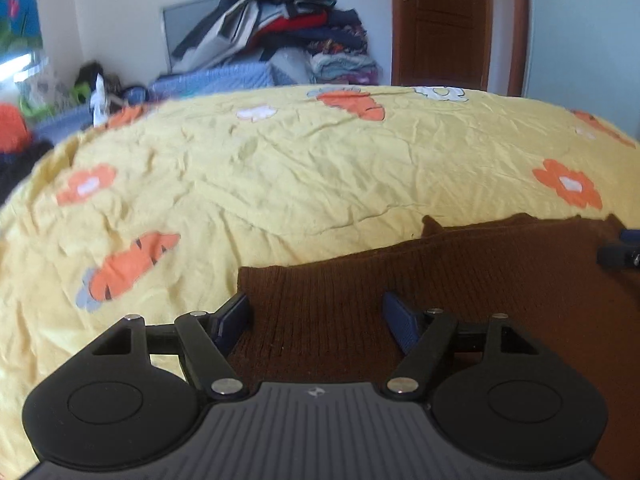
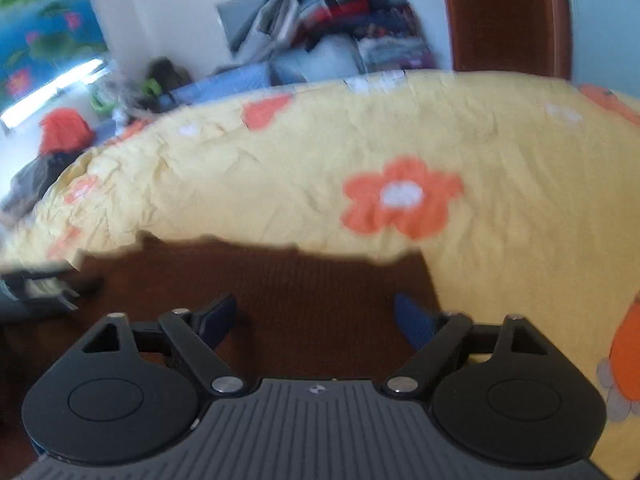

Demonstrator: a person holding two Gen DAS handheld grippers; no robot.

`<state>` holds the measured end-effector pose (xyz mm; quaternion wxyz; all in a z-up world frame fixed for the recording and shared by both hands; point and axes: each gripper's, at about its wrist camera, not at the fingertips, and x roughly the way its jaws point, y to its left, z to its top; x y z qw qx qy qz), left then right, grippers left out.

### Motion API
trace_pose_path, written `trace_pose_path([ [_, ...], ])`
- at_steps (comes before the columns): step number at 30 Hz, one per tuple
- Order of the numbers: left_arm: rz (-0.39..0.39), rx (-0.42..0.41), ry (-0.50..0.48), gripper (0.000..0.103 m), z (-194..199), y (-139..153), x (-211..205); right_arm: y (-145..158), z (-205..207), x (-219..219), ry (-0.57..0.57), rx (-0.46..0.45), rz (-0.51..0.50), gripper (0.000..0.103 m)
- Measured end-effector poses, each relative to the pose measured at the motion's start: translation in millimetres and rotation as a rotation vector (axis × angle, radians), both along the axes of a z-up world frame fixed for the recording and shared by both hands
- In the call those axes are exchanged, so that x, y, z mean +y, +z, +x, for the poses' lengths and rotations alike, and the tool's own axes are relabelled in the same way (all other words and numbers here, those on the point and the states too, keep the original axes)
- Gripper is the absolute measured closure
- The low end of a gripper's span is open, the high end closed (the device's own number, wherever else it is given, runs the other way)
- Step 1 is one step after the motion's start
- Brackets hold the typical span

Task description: Fold small clothes

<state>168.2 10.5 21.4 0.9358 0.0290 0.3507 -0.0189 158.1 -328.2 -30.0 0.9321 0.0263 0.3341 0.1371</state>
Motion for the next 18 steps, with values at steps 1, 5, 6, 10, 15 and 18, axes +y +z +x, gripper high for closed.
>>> trace_pose_path([
  [1, -0.005, 0.001, 0.000, 0.029, 0, 0, 1, 15, -5, -5, -0.017, 0.003, 0.031, 0.021],
  [5, -0.005, -0.002, -0.002, 0.029, -1, 0, -1, 72, -29, -18, -0.035, 0.011, 0.091, 0.023],
  [6, -0.007, -0.002, -0.001, 0.029, -1, 0, -1, 87, -37, -18, -0.037, 0.010, 0.087, 0.023],
  [10, -0.001, -0.005, -0.001, 0.029, -2, 0, -2, 153, -74, -16, -0.082, 0.004, 0.078, 0.019],
  [15, -0.022, -0.001, 0.005, 0.028, -1, -1, 0, 203, -101, -32, -0.103, 0.007, 0.014, 0.006],
  [18, -0.013, -0.004, 0.007, 0.027, -2, -1, -1, 242, -108, -51, -0.130, 0.021, 0.067, 0.003],
])
